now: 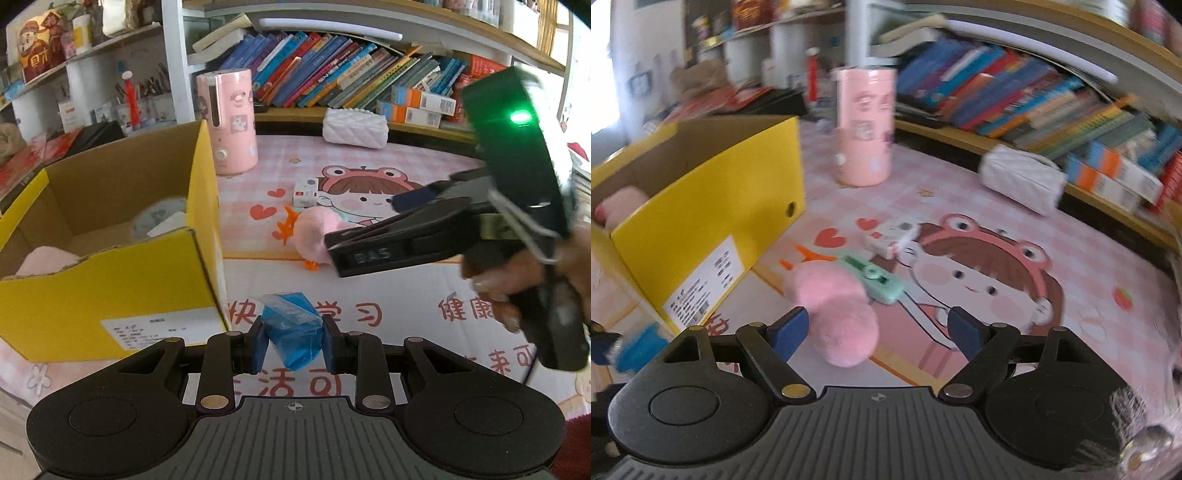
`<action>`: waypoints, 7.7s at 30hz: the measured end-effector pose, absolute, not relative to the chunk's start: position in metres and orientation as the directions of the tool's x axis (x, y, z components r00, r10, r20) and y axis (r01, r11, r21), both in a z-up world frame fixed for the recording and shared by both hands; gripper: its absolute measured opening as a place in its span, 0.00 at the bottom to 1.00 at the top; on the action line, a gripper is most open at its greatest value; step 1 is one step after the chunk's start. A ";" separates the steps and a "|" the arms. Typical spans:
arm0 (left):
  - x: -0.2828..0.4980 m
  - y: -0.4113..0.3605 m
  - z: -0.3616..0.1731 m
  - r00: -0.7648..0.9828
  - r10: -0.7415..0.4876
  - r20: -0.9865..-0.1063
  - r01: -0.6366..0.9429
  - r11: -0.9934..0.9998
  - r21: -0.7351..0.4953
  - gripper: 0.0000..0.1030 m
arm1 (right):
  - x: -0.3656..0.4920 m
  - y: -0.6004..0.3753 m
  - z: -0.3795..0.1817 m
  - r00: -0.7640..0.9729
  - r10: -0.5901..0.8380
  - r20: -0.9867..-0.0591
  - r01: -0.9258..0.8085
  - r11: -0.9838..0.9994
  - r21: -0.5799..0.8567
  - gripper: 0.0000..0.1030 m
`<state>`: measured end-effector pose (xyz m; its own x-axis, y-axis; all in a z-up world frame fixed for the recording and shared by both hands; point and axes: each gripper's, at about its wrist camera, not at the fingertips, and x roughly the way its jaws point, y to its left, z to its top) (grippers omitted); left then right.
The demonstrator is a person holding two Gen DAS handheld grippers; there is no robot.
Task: Organize objects
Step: 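Close the right tool on the pink plush peach while the left tool holds the packet, then carry the blue packet with the left tool and plush with the right tool over the box, then open both tools to drop the packet and plush peach into the box, then withdraw both tools from the box toward the mint clip and white battery box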
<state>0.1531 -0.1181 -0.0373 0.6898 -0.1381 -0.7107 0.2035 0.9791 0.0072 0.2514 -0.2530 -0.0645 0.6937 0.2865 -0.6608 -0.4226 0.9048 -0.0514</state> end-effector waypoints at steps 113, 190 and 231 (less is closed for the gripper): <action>0.149 0.084 0.023 0.855 -0.154 -0.495 0.140 0.988 -0.064 0.27 | 0.175 -0.073 0.037 0.821 0.227 -0.524 -0.258 0.966 0.014 0.42; 0.166 0.072 0.012 0.854 0.020 -0.519 -0.011 1.000 0.020 0.77 | 0.229 -0.061 0.001 0.772 0.276 -0.573 -0.427 0.893 -0.145 0.62; 0.038 0.102 -0.013 0.777 -0.034 -0.628 0.032 0.999 -0.014 0.90 | 0.064 -0.068 -0.034 0.749 0.061 -0.659 -0.186 0.975 -0.121 0.84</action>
